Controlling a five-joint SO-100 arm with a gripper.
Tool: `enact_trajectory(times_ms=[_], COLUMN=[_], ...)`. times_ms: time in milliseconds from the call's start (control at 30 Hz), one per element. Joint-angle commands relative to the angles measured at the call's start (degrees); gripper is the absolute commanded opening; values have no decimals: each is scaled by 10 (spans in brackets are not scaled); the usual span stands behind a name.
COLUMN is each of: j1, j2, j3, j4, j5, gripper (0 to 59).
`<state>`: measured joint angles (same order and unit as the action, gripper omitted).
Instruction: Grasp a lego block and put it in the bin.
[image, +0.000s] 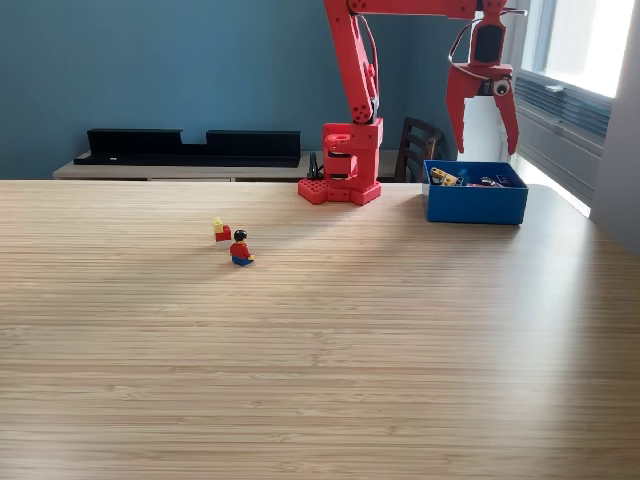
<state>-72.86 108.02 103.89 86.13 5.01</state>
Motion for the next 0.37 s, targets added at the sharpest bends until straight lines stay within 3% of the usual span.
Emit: enact_trajectory(times_ms=[33, 200, 367], j1=[129, 338, 533], j2=[41, 41, 41], j3=[-68, -112, -123], j4=[-3, -3, -18], j5=[29, 89, 105], gripper=[1, 1, 1])
